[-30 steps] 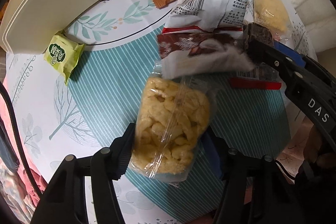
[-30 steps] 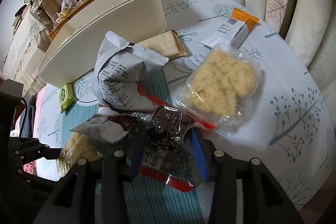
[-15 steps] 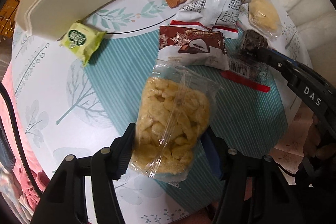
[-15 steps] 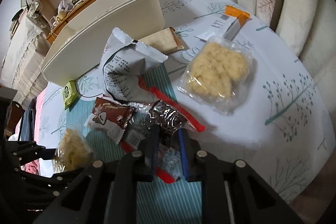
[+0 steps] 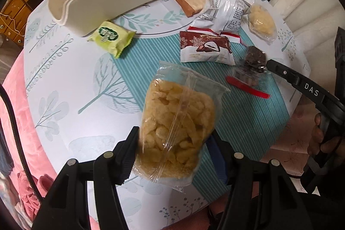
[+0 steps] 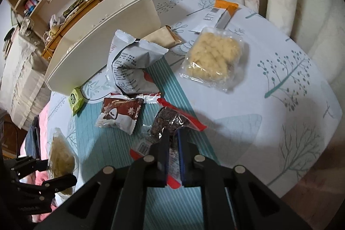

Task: Organize snacks
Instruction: 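Close the right gripper on the chocolate packet while the left gripper lifts the puff bag, then carry the puff bag and chocolate packet over the tray and open both grippers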

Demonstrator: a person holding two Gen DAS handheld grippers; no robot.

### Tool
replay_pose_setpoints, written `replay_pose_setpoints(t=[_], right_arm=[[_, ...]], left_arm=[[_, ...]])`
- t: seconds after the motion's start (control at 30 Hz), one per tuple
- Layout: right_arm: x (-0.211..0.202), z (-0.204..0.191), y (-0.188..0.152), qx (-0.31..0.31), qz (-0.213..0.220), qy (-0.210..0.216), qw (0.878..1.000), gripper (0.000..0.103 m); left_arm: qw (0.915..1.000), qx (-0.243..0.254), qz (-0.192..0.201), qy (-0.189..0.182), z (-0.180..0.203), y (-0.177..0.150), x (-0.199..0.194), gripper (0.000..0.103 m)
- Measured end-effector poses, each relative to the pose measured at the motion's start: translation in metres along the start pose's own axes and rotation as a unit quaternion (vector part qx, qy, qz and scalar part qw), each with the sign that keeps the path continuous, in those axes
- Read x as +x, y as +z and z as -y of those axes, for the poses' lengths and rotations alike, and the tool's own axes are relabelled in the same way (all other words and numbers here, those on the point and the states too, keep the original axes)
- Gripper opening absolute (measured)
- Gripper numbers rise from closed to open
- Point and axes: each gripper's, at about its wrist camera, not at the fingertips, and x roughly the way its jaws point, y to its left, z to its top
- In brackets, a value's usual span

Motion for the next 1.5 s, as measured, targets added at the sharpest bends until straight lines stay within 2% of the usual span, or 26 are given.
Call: replay_pose_setpoints(t=[0.23, 0.4, 0.43, 0.5, 0.57, 0.6, 0.77, 0.93, 1.03, 1.2, 1.3, 1.5], right_arm=[[-0.007, 0.001, -0.004, 0.047, 0.004, 0.007, 0.999, 0.004], [0.001, -0.002, -0.002, 0.078, -0.019, -0.011, 0.997, 0.005], [0.002, -0.003, -0.001, 0.086, -0.02, -0.014, 0.996, 0.006], [0.003, -0.004, 0.002, 0.097, -0.022, -0.016, 0.995, 0.017], [0.004, -0.006, 0.006, 0.108, -0.025, -0.023, 0.994, 0.039], [0.006, -0.007, 0.008, 0.115, -0.031, -0.03, 0.992, 0.041], [0.017, -0.009, 0.013, 0.152, -0.051, -0.045, 0.986, 0.047], [0.033, -0.014, 0.016, 0.153, -0.085, -0.067, 0.982, 0.048], [0.038, -0.02, 0.018, 0.148, -0.088, -0.07, 0.983, 0.055], [0.044, -0.031, 0.02, 0.12, -0.102, -0.095, 0.983, 0.055], [0.046, -0.035, 0.021, 0.103, -0.112, -0.111, 0.982, 0.043], [0.052, -0.037, 0.028, 0.092, -0.145, -0.087, 0.981, 0.042]], left_arm=[[0.9999, -0.005, 0.011, -0.006, -0.012, -0.01, -0.017, 0.06], [0.9999, -0.008, 0.01, -0.006, -0.019, -0.012, -0.027, 0.06], [0.9999, -0.008, 0.012, -0.007, -0.019, -0.012, -0.028, 0.06], [0.9999, -0.008, 0.013, -0.007, -0.021, -0.013, -0.032, 0.06], [0.9998, -0.009, 0.015, -0.009, -0.023, -0.013, -0.036, 0.06], [0.9998, -0.009, 0.016, -0.011, -0.023, -0.013, -0.038, 0.06], [0.9996, -0.012, 0.024, -0.013, -0.028, -0.012, -0.046, 0.06], [0.9992, -0.027, 0.027, -0.01, -0.035, -0.011, -0.054, 0.06], [0.9989, -0.038, 0.027, -0.009, -0.04, -0.01, -0.057, 0.06], [0.9981, -0.057, 0.025, -0.004, -0.044, -0.006, -0.06, 0.06], [0.9975, -0.067, 0.022, -0.003, -0.045, -0.004, -0.059, 0.06], [0.9967, -0.08, 0.016, 0.0, -0.041, 0.01, -0.062, 0.06]])
